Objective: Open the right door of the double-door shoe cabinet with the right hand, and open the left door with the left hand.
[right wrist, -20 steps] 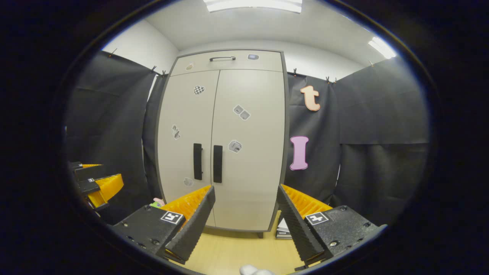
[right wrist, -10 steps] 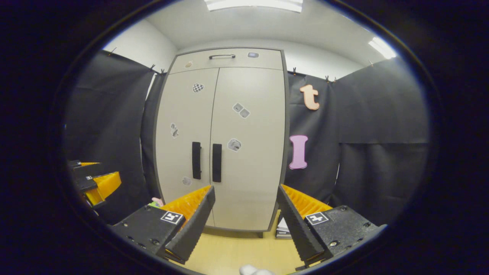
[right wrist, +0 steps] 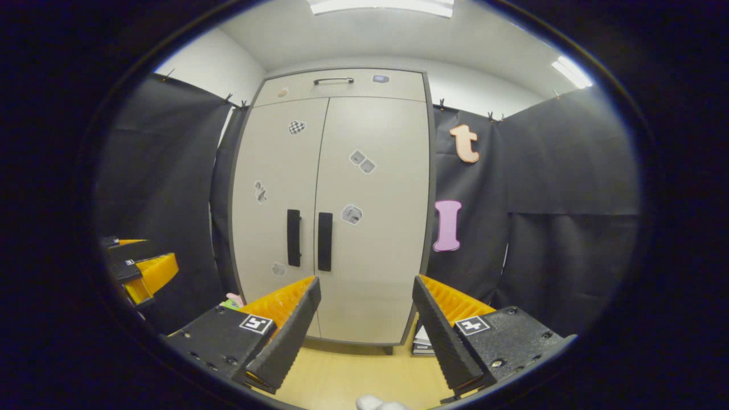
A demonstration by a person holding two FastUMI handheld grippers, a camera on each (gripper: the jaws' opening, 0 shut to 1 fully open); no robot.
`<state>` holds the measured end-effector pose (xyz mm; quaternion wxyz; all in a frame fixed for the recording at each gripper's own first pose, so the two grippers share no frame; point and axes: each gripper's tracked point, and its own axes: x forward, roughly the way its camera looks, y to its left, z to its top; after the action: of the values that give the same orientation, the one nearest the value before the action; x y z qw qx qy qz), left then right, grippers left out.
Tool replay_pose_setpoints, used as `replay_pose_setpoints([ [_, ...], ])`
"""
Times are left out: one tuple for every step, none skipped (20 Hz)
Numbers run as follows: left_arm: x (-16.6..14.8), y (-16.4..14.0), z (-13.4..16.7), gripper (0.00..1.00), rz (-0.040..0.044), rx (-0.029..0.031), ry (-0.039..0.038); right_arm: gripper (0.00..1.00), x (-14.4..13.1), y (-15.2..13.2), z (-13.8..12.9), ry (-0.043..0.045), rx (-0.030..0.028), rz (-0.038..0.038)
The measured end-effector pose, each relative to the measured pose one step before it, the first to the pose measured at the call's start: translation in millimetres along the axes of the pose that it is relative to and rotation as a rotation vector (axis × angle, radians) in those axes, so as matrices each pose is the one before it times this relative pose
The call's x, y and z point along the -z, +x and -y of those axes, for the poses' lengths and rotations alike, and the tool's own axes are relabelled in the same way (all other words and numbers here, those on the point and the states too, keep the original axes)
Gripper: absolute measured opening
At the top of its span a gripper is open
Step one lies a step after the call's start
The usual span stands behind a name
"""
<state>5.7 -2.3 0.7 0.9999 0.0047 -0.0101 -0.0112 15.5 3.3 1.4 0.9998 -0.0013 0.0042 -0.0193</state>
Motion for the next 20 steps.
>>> replay_pose_setpoints([
  [1.35,0.76,-0.38,0.96,-0.00144,-0.00016,-0.00004,1.0,0.75,0.4,-0.89,0.00044,-0.00243,-0.00066],
  [0.68,-0.18,0.23,0.96,-0.00248,0.0007,-0.00071,1.0,-0.33,0.51,-0.22,-0.00059,-0.00073,0.0004],
  [-0.58,-0.86,0.25,0.96,-0.00113,0.00044,-0.0023,1.0,0.19,-0.41,-0.04,-0.00066,0.00016,-0.00036],
  [0.12,0.89,0.48,0.96,0.00124,0.00011,-0.00242,1.0,-0.23,0.45,-0.75,-0.00077,-0.00129,0.00045],
  [1.39,0.47,0.3,0.96,-0.00255,0.00012,-0.00194,1.0,0.28,0.56,0.36,-0.00011,-0.0004,0.00148],
  [1.14,-0.68,-0.28,0.96,-0.0016,-0.00158,-0.00165,1.0,-0.16,1.45,-0.6,-0.00027,-0.00098,0.00095],
  [1.03,2.16,0.58,0.96,-0.00156,-0.00128,0.0003,1.0,1.78,2.16,-1.04,-0.0015,-0.00092,-0.00252],
  [0.88,0.08,-0.13,0.96,-0.00592,-0.00563,0.00069,1.0,0.92,2.69,-0.98,-0.00007,-0.00277,-0.00387],
  [0.8,1.07,-0.33,0.96,-0.00369,-0.00425,0.0003,1.0,0.82,2.35,-0.5,0.00294,-0.00159,-0.00097],
  [0.35,0.38,-1.25,0.96,0.00193,-0.00585,0.0023,1.0,-0.66,2.49,-0.8,0.00578,-0.00065,0.00032],
  [0.45,1.27,-1.73,0.96,-0.00257,-0.00736,0.00213,1.0,0.52,3.47,-1.79,0.00188,-0.00526,-0.00277],
  [0.54,0.68,-1.17,0.96,-0.00122,-0.0055,-0.00036,1.0,0.24,2.6,-0.96,-0.00392,-0.00158,-0.00409],
  [2.43,-0.29,-0.51,0.96,-0.00585,-0.00429,-0.00288,1.0,-0.72,2.69,-0.19,-0.003,0.00045,0.00217],
  [1.85,-0.84,-0.23,0.96,-0.00351,-0.00349,-0.00345,1.0,-1.19,2.77,-0.68,-0.00044,0.00053,0.00212],
  [-0.28,0.12,-0.24,0.96,0.00056,-0.00162,-0.00056,1.0,-0.15,2.68,-1.3,-0.00001,-0.00314,0.00279],
  [-1.11,-0.42,-0.83,0.96,0.00212,-0.00471,0.00119,1.0,-0.71,3.22,-0.69,-0.00171,0.00074,0.00147],
  [-0.58,0.23,-0.7,0.96,0.00151,0.00027,0.00156,1.0,-0.55,4.9,-1.13,-0.00059,-0.00029,0.00459],
  [-1.29,-1.07,-0.1,0.96,0.00385,0.00055,0.00103,1.0,-0.66,5.82,-3.02,-0.00062,-0.00117,-0.00189],
  [-1.26,-0.43,-0.07,0.96,0.00052,0.00112,0.00069,1.0,1.12,8.06,-3.34,-0.00158,-0.00411,0.00057],
  [2.13,-3.23,0.45,0.96,-0.00327,0.00146,-0.00052,1.0,-0.3,9.18,-4.1,-0.00151,-0.00246,-0.00146],
])
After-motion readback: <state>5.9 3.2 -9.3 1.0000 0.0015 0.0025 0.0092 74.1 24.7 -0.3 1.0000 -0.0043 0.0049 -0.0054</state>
